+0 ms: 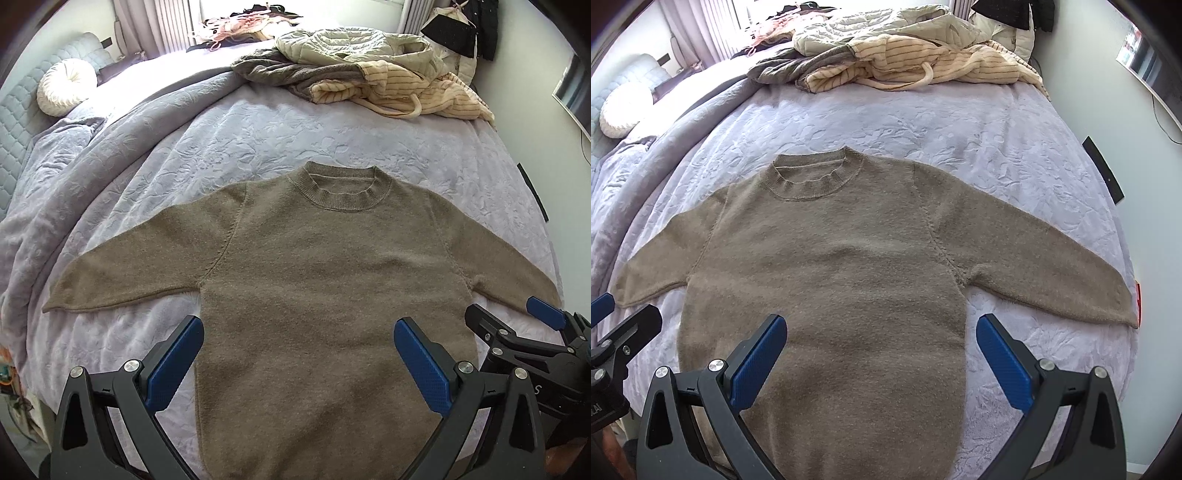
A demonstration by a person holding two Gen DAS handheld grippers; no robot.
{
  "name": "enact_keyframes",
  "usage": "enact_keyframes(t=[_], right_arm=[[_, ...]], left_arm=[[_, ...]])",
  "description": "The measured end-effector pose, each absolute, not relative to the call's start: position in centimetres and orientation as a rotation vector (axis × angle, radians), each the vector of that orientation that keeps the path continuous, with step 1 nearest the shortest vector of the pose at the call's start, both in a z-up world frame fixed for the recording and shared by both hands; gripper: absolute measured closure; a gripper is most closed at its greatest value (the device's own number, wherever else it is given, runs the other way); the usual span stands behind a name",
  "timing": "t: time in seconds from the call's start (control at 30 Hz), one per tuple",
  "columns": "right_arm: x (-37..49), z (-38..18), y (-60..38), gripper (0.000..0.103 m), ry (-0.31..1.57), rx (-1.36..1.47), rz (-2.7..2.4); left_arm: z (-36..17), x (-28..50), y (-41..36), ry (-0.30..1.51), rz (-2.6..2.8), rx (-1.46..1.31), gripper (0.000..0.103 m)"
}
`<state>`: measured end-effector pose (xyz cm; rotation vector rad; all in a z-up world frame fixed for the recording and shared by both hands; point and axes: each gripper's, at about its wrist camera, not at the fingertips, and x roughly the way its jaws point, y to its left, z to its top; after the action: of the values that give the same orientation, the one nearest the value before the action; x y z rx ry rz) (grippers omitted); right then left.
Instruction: Fold small clothes
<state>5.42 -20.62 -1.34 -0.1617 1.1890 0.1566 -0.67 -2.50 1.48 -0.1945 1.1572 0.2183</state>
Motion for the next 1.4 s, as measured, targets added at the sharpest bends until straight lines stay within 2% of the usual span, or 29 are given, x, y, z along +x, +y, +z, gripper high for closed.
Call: enact_keyframes(t=[1.4], right_arm=[[7.2,-2.4,-22.4,0.001,1.229,-0.166,0.256]], left_arm=[[1.9,-0.5,-4.3,1.194,0.359,-0.144,0.000]])
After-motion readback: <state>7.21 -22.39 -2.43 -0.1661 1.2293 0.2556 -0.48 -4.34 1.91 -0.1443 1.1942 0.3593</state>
